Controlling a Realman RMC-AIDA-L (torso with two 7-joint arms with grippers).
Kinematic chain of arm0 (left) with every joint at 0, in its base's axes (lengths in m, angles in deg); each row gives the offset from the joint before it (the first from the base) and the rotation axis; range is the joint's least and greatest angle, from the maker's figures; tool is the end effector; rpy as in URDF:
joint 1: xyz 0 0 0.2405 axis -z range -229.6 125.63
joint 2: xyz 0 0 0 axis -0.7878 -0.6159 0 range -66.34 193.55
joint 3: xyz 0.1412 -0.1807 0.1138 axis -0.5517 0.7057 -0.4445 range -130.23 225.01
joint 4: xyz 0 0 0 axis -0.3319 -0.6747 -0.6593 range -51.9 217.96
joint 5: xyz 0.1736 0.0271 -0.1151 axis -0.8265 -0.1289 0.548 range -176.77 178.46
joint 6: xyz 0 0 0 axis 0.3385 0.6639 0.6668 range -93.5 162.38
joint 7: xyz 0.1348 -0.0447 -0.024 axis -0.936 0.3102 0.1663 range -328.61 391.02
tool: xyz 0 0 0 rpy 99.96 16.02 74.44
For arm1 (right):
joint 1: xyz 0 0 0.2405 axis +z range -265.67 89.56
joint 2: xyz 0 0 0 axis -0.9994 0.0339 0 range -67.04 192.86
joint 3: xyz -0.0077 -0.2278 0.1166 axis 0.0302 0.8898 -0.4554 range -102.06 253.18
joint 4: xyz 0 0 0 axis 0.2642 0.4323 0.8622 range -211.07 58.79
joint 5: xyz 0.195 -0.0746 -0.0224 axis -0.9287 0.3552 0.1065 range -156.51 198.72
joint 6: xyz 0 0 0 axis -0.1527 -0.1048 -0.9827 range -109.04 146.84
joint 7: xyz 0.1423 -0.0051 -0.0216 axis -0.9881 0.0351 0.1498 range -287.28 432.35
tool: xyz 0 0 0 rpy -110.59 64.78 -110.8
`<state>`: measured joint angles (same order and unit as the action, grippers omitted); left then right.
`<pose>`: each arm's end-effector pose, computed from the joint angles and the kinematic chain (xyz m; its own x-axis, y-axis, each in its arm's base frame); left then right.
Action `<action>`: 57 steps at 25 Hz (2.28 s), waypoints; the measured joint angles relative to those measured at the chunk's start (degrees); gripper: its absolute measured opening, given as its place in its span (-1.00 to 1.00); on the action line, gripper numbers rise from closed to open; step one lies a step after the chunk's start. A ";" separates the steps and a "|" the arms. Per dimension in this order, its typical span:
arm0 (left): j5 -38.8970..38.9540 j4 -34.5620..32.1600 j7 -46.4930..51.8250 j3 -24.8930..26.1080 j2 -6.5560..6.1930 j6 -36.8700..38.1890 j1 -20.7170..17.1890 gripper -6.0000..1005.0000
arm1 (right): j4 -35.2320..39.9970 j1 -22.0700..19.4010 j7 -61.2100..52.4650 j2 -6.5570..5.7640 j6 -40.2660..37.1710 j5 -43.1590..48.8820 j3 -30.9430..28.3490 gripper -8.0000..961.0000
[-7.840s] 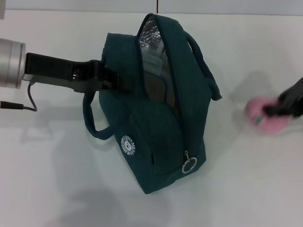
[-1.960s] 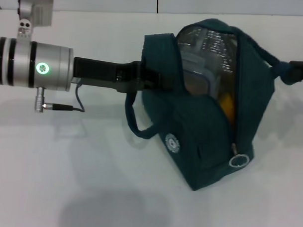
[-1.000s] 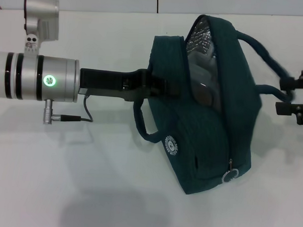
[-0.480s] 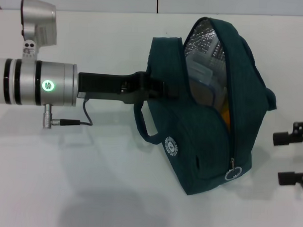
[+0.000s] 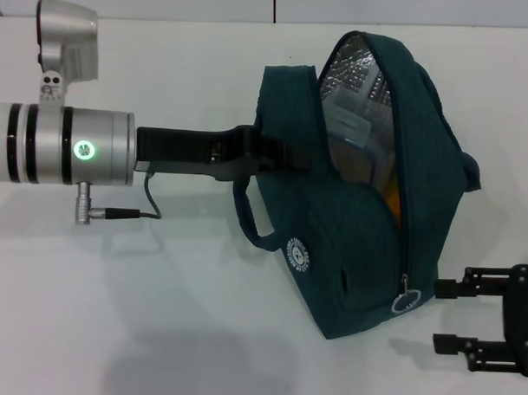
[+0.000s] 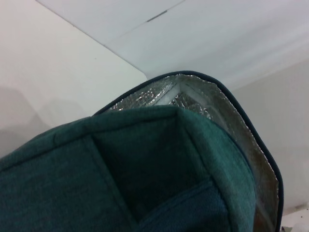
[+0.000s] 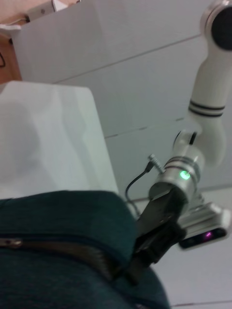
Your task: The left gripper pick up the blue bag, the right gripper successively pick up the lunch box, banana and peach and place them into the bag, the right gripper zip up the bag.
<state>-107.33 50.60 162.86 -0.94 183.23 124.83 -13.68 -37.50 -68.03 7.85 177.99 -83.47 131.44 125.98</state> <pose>-0.2002 0.3446 -0.0311 0.2386 0.9210 0.3079 0.8313 -0.3576 0.4255 0.2929 0.2567 0.0101 0.8692 -0.1873 -0.4577 -0.2277 -0.9731 -0.0340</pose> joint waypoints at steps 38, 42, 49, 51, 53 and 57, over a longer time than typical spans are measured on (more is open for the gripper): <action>-0.02 0.72 0.00 -0.28 0.09 -0.14 -0.62 -0.92 | -12.08 4.07 5.09 0.49 4.67 -2.76 2.92 0.18; -0.02 0.70 0.00 -0.28 0.09 0.04 -0.71 -0.92 | -12.10 3.93 5.09 0.49 4.96 -3.24 2.91 0.02; -0.02 0.75 0.00 -0.27 0.08 0.15 -0.69 -0.92 | -12.10 3.64 5.01 0.42 5.00 -3.25 2.49 -0.35; -0.02 0.80 0.00 -0.27 0.08 0.15 -0.69 -0.91 | -11.88 3.29 5.06 0.40 5.04 -3.29 2.42 -0.50; -0.02 0.82 0.00 -0.28 0.08 0.15 -0.69 -0.91 | -11.52 2.83 5.08 0.35 5.10 -3.53 2.35 -0.66; -0.02 0.85 -0.77 -0.35 0.08 0.15 -0.69 -0.90 | -11.24 2.25 5.09 0.27 5.28 -4.52 2.28 -0.83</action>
<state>-107.35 51.45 162.09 -1.28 183.31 124.98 -14.36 -48.74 -65.77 12.94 178.26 -78.19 126.92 128.27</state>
